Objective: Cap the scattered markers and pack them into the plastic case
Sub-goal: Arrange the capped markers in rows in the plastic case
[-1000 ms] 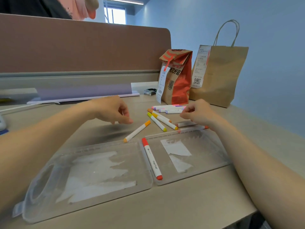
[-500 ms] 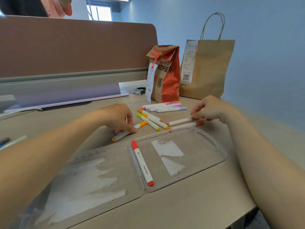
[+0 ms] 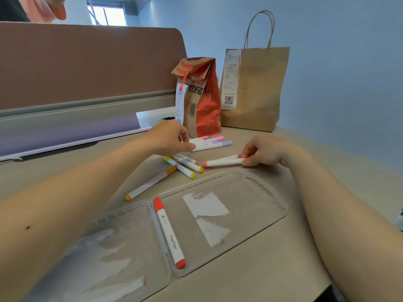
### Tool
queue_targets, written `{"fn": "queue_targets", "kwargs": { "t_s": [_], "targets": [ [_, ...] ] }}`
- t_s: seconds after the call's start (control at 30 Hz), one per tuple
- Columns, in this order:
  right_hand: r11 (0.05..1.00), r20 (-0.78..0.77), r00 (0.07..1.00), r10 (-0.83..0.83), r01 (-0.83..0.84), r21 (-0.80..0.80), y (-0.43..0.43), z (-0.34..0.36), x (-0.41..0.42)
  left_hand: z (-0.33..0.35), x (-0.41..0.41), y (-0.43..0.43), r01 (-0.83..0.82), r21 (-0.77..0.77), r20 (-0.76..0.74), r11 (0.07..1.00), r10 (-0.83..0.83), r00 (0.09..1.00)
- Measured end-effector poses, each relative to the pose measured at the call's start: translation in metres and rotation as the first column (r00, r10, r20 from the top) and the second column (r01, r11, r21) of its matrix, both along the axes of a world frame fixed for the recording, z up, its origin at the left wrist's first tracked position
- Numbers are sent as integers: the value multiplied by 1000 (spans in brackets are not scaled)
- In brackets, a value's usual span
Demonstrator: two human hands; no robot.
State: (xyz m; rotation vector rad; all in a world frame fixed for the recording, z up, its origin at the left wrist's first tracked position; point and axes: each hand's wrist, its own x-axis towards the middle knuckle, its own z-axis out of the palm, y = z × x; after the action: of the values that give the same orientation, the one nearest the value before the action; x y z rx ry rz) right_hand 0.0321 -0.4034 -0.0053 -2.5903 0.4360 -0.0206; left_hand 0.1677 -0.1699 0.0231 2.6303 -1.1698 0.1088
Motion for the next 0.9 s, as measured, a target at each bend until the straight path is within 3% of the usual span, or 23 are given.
{"fn": "queue_targets", "kwargs": {
  "t_s": [0.07,0.13,0.23,0.37,0.53,0.73,0.9],
  "targets": [
    [995,65,997,-48,42,95,-2,-1,0,2,7,-11,5,3,6,1000,-5,1000],
    [953,142,983,-120,74,294,-2,-1,-1,3,16,-20,-1,13,15,1000,1,1000],
    [835,235,946,-222,60,547,2,0,-1,2,34,-29,-37,36,2,999,37,999],
    [672,341,880,-329,-36,740,3,3,0,-9,58,-36,-71,80,-27,994,73,997],
    [551,376,853,-361,-130,824,0,6,-1,-20,67,-44,-59,110,-80,992,68,994],
    [544,378,829,-413,-109,832,3,10,-1,-11,44,-58,73,0,-72,997,-73,995],
    [520,422,772,-475,-140,842,7,15,-3,-4,4,-73,205,196,-219,959,-161,962]
  ]
}}
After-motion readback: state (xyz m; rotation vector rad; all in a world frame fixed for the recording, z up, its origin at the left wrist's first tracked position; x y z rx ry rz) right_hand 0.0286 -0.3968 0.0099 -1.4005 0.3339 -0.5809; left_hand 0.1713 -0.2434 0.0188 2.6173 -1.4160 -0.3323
